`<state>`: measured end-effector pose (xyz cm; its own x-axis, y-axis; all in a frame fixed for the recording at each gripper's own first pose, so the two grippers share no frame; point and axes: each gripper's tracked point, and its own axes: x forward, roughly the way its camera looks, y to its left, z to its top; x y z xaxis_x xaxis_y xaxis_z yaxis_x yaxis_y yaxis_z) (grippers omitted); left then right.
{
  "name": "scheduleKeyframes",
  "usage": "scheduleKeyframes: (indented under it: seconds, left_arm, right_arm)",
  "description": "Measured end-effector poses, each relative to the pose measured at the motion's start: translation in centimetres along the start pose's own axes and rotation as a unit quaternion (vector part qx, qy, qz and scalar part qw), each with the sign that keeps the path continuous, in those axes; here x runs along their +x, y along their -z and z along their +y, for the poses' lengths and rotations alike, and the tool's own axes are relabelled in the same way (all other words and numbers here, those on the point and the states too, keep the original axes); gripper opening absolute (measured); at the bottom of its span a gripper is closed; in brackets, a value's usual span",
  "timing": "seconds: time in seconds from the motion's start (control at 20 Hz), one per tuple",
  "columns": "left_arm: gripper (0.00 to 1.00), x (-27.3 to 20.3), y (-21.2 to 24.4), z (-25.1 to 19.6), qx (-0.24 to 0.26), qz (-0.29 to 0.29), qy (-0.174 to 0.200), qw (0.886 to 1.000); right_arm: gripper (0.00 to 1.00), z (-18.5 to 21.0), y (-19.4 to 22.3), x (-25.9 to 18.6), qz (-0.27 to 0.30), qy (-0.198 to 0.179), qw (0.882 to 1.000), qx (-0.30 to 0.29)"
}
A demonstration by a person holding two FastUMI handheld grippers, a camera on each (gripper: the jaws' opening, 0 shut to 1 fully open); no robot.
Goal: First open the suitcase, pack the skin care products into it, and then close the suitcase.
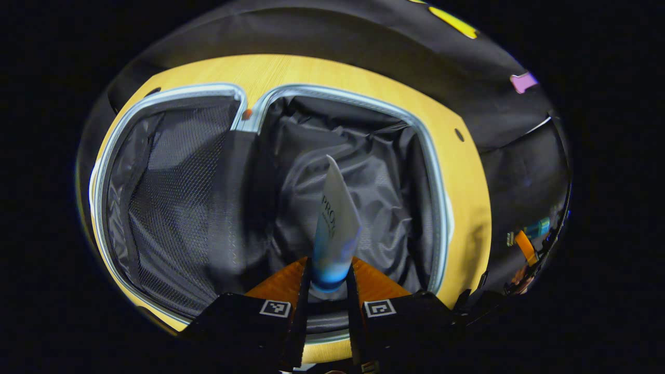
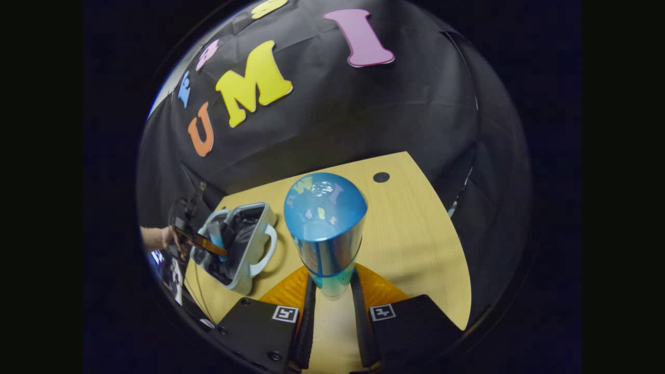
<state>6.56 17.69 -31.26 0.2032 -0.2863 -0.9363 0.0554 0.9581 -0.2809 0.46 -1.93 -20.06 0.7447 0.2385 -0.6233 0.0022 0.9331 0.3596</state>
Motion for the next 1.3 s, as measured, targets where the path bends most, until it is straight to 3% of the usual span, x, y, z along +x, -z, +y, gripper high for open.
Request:
scheduleKeyframes:
  seconds: [0.3,0.35,0.55,0.6,0.7,0.8,0.85,0.9,0.95,1.1,1.2,1.3]
  left_arm:
    - [0.37,1.7,0.2,1.3,0.015,0.09,-0.047,0.995]
    - [0.44,1.8,0.3,1.3,0.005,0.107,-0.054,0.993]
    - [0.33,2.2,0.9,1.0,-0.005,0.135,-0.065,0.989]
    - [0.41,2.1,0.9,1.1,-0.002,0.132,-0.065,0.989]
    - [0.46,1.8,1.0,-0.1,-0.014,0.125,-0.048,0.991]
    - [0.63,1.0,1.3,-1.1,-0.017,0.112,-0.041,0.993]
    - [0.91,0.2,1.4,-1.2,-0.016,0.102,-0.045,0.994]
    - [0.84,-0.6,1.5,-1.2,-0.012,0.088,-0.049,0.995]
    - [0.97,-1.8,1.3,-1.3,-0.008,0.067,-0.047,0.997]
    - [0.98,-5.9,1.4,-1.6,-0.02,-0.03,-0.034,0.999]
    - [0.98,-8.7,2.1,-2.1,-0.03,-0.111,-0.012,0.993]
    - [0.98,-11.6,3.4,-1.9,-0.025,-0.191,-0.015,0.981]
  right_arm:
    - [0.33,1.1,0.1,-3.0,-0.008,0.004,1.0,0.01]
    - [0.33,1.6,0.1,-3.1,-0.008,0.0,1.0,0.007]
    - [0.33,3.8,0.4,-3.7,-0.006,-0.015,1.0,-0.018]
    - [0.33,4.4,0.5,-3.9,-0.003,-0.019,0.999,-0.025]
    - [0.33,6.0,1.0,-3.8,0.006,-0.034,0.999,-0.04]
    - [0.3,7.7,1.5,-3.5,0.015,-0.048,0.997,-0.058]
    - [0.3,8.8,1.6,-3.1,0.019,-0.058,0.996,-0.066]
    - [0.33,10.0,1.6,-2.8,0.025,-0.068,0.995,-0.075]
    - [0.33,11.4,1.8,-2.3,0.032,-0.081,0.993,-0.084]
    - [0.33,16.9,1.6,0.1,0.054,-0.126,0.985,-0.106]
    - [0.33,21.1,2.0,2.1,0.085,-0.152,0.977,-0.12]
    - [0.33,24.9,2.8,5.1,0.124,-0.166,0.967,-0.146]
